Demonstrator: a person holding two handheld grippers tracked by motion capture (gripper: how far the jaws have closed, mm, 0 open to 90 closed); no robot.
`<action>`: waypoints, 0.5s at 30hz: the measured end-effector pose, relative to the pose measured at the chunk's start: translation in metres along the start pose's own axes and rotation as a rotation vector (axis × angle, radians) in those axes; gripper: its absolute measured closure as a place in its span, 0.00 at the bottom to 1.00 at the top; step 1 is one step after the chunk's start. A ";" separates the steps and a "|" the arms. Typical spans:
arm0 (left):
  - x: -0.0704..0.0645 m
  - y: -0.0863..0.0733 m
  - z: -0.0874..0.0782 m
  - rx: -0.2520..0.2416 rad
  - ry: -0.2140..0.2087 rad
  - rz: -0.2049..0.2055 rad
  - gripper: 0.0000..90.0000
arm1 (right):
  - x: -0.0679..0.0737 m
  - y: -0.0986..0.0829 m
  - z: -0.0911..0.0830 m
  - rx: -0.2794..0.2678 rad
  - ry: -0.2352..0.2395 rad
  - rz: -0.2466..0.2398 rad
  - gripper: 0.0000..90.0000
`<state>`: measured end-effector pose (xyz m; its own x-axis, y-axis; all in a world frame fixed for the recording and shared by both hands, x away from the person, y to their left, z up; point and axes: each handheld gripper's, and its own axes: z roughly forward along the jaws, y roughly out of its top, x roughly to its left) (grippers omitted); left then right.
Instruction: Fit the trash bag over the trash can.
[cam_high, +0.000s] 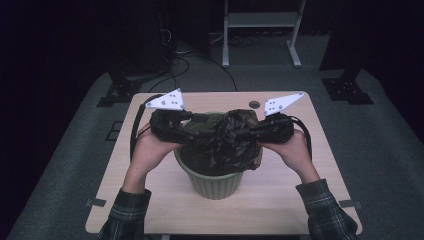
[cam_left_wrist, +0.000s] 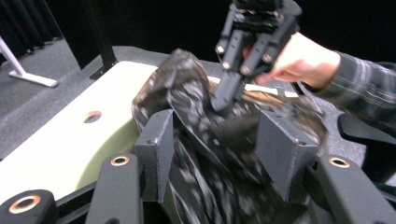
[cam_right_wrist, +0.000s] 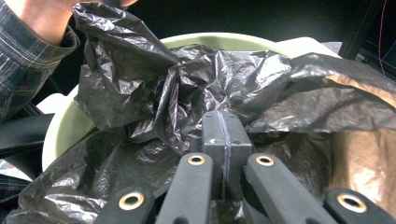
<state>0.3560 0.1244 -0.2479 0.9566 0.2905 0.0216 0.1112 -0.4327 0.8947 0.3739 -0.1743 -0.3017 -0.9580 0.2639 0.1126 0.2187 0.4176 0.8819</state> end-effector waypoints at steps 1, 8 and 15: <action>0.003 0.002 0.004 0.005 -0.002 0.001 0.51 | 0.000 0.000 0.000 0.000 0.002 0.001 1.00; 0.025 0.007 0.035 0.057 -0.007 -0.018 0.54 | 0.000 0.000 0.000 -0.003 0.009 -0.003 1.00; 0.038 0.006 0.060 0.125 -0.059 -0.077 0.66 | 0.000 -0.001 -0.003 -0.016 0.016 -0.006 1.00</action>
<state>0.4096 0.0814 -0.2684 0.9577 0.2777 -0.0749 0.2142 -0.5148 0.8301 0.3729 -0.1770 -0.3008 -0.9622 0.2472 0.1144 0.2100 0.4056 0.8896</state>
